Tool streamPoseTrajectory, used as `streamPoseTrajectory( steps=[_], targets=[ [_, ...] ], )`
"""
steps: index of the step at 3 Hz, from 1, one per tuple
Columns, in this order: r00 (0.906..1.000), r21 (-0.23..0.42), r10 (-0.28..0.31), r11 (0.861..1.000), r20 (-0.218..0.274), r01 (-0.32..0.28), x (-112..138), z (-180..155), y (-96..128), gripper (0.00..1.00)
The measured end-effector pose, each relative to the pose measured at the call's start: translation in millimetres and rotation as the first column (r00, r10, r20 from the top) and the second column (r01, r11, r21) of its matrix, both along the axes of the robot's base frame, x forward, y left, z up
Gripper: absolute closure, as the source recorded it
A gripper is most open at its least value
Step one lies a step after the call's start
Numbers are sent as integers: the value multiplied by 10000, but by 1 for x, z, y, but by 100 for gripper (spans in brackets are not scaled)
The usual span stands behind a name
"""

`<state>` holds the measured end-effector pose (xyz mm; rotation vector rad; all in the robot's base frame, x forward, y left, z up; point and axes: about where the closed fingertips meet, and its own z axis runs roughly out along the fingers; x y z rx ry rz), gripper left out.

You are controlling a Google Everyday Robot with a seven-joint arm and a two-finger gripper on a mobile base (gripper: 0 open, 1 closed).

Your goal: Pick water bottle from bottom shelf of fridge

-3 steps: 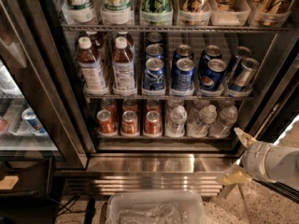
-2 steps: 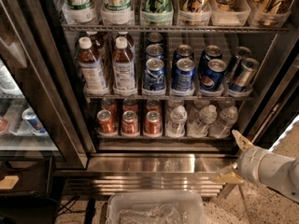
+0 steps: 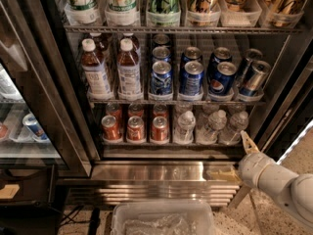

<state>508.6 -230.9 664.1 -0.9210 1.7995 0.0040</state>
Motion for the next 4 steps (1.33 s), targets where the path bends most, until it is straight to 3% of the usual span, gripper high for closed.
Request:
streamPoseTrajectory(
  steps=[1, 2, 3, 4],
  targets=[
    [9993, 354, -83, 9993, 353, 71, 4, 1, 3, 0],
    [9993, 354, -83, 9993, 353, 71, 4, 1, 3, 0],
    [9963, 568, -558, 9970, 658, 521, 7, 0, 2, 0],
    [9851, 1330, -1465, 9820, 899, 1339, 13, -2, 3, 0]
  ],
)
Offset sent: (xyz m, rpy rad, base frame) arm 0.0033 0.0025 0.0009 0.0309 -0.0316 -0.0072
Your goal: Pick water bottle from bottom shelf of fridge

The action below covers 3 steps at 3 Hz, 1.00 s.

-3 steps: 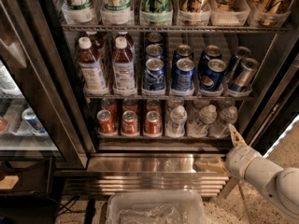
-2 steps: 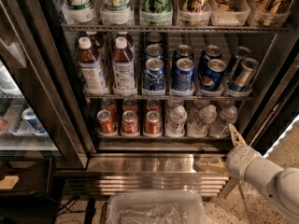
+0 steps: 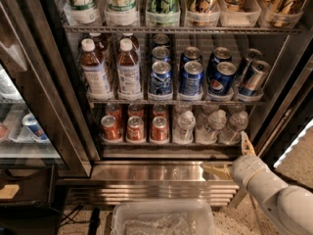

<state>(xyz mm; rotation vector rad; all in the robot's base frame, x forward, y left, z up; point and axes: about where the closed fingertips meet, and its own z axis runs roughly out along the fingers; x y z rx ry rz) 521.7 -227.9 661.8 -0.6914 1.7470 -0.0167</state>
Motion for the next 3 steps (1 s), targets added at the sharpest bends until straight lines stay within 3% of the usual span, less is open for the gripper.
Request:
streamPoseTrajectory(
  steps=[1, 2, 3],
  targets=[
    [9967, 781, -808, 9937, 49, 802, 5, -3, 4, 0],
    [9923, 1101, -1233, 9865, 78, 1217, 7, -4, 10, 0],
    [9923, 1099, -1239, 9864, 94, 1221, 7, -4, 11, 0]
  ],
)
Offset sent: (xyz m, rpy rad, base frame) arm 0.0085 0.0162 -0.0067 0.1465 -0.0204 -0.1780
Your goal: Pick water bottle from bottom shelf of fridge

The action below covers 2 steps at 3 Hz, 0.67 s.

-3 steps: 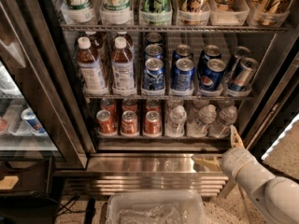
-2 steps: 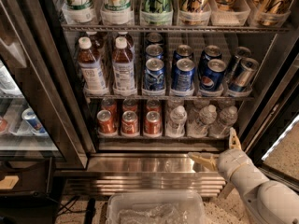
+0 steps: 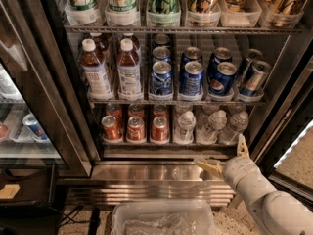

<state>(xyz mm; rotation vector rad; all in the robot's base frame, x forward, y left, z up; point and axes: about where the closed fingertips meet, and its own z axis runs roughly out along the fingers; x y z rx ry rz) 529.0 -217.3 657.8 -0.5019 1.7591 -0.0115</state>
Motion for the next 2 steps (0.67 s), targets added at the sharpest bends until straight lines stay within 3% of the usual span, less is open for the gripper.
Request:
streamPoseTrajectory(
  steps=[2],
  targets=[
    [9984, 5, -251, 9997, 508, 251, 15, -11, 3, 4]
  ],
)
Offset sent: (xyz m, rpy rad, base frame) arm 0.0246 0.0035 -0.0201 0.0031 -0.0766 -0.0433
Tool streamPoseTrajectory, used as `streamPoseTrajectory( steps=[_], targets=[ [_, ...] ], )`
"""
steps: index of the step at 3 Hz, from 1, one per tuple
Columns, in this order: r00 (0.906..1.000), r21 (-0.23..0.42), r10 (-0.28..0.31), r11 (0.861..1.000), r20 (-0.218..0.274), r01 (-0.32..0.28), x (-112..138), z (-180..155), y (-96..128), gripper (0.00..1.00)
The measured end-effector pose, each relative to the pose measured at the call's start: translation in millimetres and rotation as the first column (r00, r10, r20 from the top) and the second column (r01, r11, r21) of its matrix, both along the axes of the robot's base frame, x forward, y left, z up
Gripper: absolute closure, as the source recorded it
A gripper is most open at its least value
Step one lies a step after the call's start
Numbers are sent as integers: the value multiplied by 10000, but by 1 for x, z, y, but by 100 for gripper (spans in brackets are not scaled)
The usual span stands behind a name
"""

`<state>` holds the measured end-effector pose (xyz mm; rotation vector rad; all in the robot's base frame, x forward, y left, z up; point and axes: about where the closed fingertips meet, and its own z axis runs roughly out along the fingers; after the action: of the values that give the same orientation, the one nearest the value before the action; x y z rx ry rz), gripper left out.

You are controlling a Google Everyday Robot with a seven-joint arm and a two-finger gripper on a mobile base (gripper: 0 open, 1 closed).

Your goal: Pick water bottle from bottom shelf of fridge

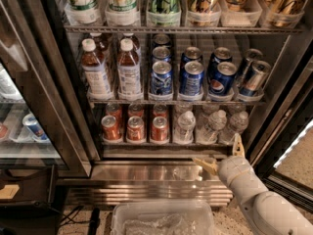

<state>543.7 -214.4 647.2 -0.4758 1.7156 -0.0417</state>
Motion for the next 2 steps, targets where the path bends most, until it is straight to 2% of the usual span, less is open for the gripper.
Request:
streamPoseTrajectory(
  steps=[2],
  targets=[
    [9996, 298, -261, 9992, 94, 258, 15, -15, -1, 12]
  ],
)
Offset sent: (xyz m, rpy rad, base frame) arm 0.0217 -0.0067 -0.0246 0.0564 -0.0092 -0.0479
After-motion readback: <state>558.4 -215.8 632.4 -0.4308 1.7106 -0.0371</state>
